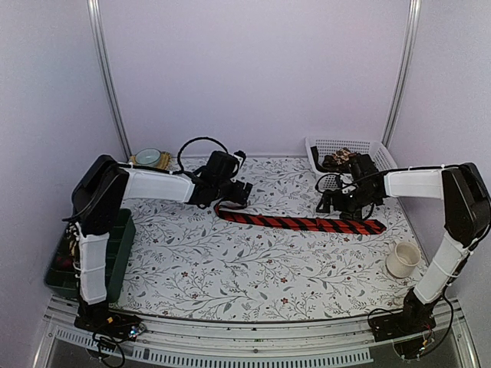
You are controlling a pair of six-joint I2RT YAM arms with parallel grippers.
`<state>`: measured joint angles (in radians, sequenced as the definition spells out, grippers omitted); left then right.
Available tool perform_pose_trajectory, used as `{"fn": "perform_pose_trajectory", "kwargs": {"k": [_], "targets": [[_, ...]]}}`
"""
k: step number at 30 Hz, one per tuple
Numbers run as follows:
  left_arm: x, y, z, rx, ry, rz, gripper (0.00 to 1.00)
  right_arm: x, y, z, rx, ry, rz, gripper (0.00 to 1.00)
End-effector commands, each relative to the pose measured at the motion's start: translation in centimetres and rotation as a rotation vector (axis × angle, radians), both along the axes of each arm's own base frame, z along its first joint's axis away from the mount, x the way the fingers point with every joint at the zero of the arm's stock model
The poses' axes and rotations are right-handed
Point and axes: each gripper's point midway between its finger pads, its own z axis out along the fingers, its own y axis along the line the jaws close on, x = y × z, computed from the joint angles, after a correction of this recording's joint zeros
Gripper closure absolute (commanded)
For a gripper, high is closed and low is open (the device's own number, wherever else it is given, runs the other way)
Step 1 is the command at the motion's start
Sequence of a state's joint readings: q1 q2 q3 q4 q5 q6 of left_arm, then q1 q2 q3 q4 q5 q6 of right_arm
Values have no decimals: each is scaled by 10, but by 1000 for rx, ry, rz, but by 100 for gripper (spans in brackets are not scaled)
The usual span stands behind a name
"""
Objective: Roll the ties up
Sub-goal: Flatten out the tie at the center of the board.
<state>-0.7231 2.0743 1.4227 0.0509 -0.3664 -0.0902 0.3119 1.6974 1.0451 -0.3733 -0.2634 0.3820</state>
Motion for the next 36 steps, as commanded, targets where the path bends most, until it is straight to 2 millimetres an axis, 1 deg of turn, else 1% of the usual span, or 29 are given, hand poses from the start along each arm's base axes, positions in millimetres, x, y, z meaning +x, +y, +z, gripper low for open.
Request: {"fn": "perform_pose_trajectory", "kwargs": {"k": [1, 5, 9, 13, 17, 23, 27, 30, 32, 36], "targets": [[3, -15, -8, 79, 4, -51, 1, 7, 13, 20, 61, -75, 8, 0], [7, -30, -19, 149, 5, -97, 7, 5, 15, 7, 51, -45, 7, 0], [0, -47, -26, 232, 5, -207, 4, 4, 15, 1, 47, -28, 8, 0], [-14, -56, -35, 299, 65, -365, 1, 3, 13, -3, 33, -13, 5, 0], [-26, -56, -45, 346, 146, -485, 2, 0, 13, -9, 21, 5, 13, 0], [-24, -50, -56, 405, 188, -531, 8, -1, 14, -10, 16, 12, 21, 0], [-23, -46, -72, 447, 255, -559, 10, -2, 14, -12, 8, 15, 23, 0], [-17, -41, -77, 503, 248, -550, 11, -3, 14, -13, 6, 17, 26, 0], [-12, -39, -78, 526, 235, -545, 15, -4, 15, -14, 6, 20, 28, 0], [2, -34, -72, 559, 196, -518, 21, -6, 16, -16, 3, 30, 38, 0]]}}
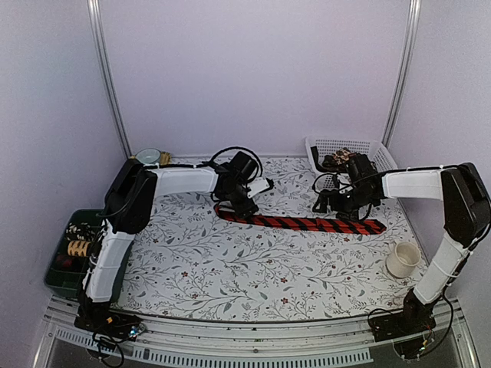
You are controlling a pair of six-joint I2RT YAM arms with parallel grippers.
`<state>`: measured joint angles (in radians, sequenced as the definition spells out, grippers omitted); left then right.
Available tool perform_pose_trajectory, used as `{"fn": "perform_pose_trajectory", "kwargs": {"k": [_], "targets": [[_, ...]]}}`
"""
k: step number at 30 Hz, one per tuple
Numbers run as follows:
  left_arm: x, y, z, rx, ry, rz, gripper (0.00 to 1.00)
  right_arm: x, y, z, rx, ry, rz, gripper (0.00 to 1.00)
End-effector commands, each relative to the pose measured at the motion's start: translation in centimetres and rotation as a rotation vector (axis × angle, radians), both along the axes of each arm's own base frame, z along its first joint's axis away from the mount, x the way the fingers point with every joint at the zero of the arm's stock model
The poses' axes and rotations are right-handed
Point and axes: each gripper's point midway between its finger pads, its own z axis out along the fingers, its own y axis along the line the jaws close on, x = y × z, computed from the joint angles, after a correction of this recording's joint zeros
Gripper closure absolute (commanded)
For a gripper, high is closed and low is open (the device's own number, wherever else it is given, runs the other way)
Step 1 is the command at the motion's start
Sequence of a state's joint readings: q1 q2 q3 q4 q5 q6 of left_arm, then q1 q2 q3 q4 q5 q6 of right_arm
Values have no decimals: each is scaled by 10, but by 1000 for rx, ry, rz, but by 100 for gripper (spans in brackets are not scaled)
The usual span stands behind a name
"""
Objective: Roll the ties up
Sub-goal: Flatten out the tie at the center of the board.
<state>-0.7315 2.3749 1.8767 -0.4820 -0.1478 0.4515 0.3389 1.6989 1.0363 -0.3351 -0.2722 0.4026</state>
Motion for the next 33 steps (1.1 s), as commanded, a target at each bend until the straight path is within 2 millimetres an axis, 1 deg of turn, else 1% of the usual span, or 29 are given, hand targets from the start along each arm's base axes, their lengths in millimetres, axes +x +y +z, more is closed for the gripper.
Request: {"fn": "perform_pose_trajectory", "kwargs": {"k": [1, 3, 7, 10, 13, 16, 17, 19, 20, 23, 25, 26, 28, 30, 33], "targets": [[18, 9, 11, 50, -63, 3, 22, -5, 3, -18, -22, 47, 24, 0], [23, 10, 15, 60, -92, 4, 23, -6, 3, -21, -27, 53, 27, 0], [28, 8, 21, 65, -125, -16, 22, -8, 5, -24, -26, 62, 35, 0], [26, 8, 15, 88, -112, -49, 21, -8, 5, -26, -24, 69, 39, 0], [23, 13, 5, 116, -71, -59, 21, -8, 6, -26, -26, 72, 44, 0], [20, 16, -3, 118, -37, -63, 23, -8, 6, -27, -28, 73, 45, 0], [21, 18, -4, 120, -34, -59, 26, -8, 6, -28, -29, 75, 47, 0], [21, 19, -6, 121, -27, -56, 40, -8, 6, -30, -30, 82, 45, 0], [22, 20, -7, 121, -26, -54, 50, -8, 6, -30, -31, 82, 46, 0], [24, 20, -6, 120, -32, -46, 76, -9, 6, -31, -34, 84, 49, 0], [27, 19, -2, 113, -43, -37, 89, -8, 6, -32, -36, 86, 46, 0], [30, 19, 2, 110, -56, -24, 94, -8, 6, -32, -37, 87, 46, 0], [37, 19, 13, 94, -84, 19, 100, -9, 5, -33, -41, 91, 45, 0], [48, 21, 32, 66, -138, 86, 100, -9, 4, -34, -46, 94, 43, 0], [64, 33, 67, -1, -246, 239, 100, -9, 3, -37, -55, 101, 38, 0]]}}
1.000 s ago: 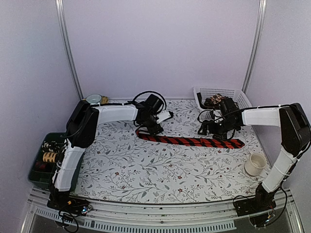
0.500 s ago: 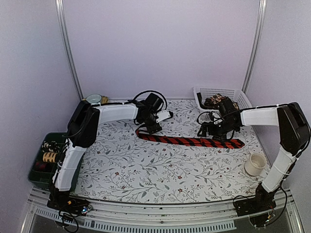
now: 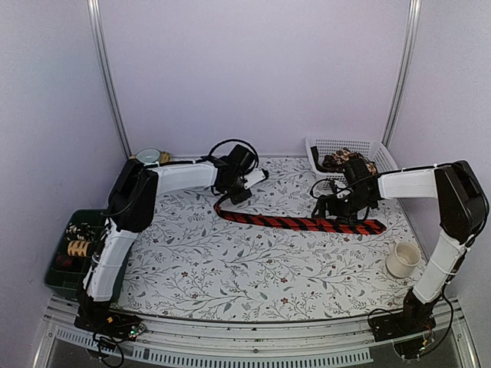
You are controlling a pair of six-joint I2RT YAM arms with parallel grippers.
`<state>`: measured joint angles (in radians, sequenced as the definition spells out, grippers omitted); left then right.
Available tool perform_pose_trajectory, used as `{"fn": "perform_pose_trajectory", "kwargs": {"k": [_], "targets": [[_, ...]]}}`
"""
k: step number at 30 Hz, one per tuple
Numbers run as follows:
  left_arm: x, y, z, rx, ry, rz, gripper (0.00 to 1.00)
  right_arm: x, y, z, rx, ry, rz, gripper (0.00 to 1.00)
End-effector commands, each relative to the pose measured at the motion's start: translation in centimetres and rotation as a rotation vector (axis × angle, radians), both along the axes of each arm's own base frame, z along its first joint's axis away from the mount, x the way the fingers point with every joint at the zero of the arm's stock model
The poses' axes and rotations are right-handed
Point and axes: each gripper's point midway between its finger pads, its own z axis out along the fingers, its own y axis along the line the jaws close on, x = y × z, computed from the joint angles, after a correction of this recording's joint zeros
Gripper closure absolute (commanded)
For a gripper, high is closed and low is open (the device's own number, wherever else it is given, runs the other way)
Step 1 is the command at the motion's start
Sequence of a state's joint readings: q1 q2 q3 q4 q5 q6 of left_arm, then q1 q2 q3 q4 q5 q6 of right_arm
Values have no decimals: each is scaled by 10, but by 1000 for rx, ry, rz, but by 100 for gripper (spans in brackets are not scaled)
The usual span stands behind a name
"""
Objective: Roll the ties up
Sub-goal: Flatten out the tie at the center of the board.
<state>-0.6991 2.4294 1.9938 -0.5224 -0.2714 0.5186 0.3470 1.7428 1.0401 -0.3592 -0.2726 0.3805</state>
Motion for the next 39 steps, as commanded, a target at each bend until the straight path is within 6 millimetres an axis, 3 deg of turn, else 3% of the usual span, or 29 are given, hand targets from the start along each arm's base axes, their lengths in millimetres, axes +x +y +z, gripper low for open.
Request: {"fn": "perform_pose_trajectory", "kwargs": {"k": [1, 6, 11, 15, 22, 24, 29, 33, 39], "targets": [[31, 17, 69, -144, -200, 228, 100, -2, 1, -20, -30, 52, 9, 0], [30, 43, 124, -334, -341, 408, 100, -2, -2, -23, -48, 63, 2, 0], [11, 78, 147, -423, -408, 567, 100, -2, -3, -25, -57, 66, -2, 0], [-13, 112, 149, -500, -443, 723, 100, -2, -3, -27, -59, 70, -6, 0], [-49, 155, 109, -548, -421, 933, 95, -4, -6, -29, -71, 77, -13, 0], [-60, 166, 96, -552, -404, 996, 86, -4, -7, -28, -74, 74, -16, 0], [-77, 187, 81, -606, -407, 1111, 48, -4, -8, -26, -76, 71, -19, 0], [-82, 204, 84, -631, -435, 1167, 36, -4, -10, -25, -88, 67, -21, 0], [-78, 212, 101, -666, -460, 1149, 13, -4, -14, -26, -107, 66, -29, 0]]}}
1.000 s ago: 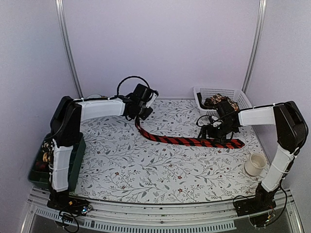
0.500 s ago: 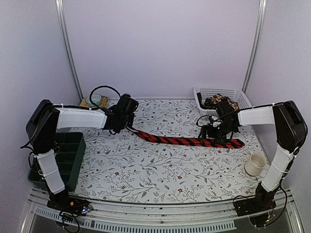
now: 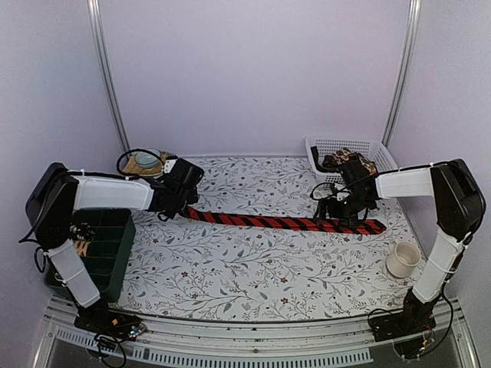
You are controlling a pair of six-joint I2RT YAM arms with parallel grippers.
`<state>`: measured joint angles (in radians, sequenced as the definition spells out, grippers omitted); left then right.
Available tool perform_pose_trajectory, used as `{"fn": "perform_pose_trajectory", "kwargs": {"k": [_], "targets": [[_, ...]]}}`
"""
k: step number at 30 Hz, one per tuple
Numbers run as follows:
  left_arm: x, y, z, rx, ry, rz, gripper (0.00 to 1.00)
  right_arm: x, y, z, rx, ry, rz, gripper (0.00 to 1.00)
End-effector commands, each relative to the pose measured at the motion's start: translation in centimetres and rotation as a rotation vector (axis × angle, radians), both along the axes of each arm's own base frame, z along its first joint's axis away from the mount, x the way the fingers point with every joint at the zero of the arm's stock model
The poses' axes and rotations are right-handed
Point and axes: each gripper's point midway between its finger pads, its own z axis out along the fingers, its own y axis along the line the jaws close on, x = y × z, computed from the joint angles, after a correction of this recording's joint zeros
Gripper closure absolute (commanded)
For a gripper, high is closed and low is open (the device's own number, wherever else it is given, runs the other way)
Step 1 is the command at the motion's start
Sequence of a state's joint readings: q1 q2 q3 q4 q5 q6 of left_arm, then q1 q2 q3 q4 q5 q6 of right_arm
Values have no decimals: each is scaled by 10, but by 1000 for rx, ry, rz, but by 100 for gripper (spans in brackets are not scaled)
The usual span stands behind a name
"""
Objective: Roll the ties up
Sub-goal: Flatten out the tie at the center of the board.
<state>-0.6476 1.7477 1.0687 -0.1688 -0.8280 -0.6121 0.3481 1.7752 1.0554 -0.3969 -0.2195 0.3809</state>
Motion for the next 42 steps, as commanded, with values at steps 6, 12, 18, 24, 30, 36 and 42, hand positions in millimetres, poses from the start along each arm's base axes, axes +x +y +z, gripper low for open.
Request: {"fn": "perform_pose_trajectory", "kwargs": {"k": [6, 12, 18, 24, 30, 36, 42], "targets": [[4, 5, 13, -67, -38, -75, 1, -2, -13, -14, -58, 36, -25, 0], [4, 4, -10, -71, 10, -143, 0, 0, -34, -17, -83, 47, -81, 0], [15, -3, -19, -129, 12, -278, 0, 9, -27, 2, -9, 1, -59, 0], [26, -15, -35, -173, 61, -418, 2, 12, -9, 47, 85, -94, -12, 0], [30, -37, -52, -207, 120, -545, 6, 11, -7, 77, 116, -147, -5, 0], [37, -36, -67, -229, 165, -566, 16, 5, 0, 85, 147, -148, 13, 0], [33, -30, -80, -256, 204, -560, 23, 1, 6, 100, 170, -171, 36, 0]]}}
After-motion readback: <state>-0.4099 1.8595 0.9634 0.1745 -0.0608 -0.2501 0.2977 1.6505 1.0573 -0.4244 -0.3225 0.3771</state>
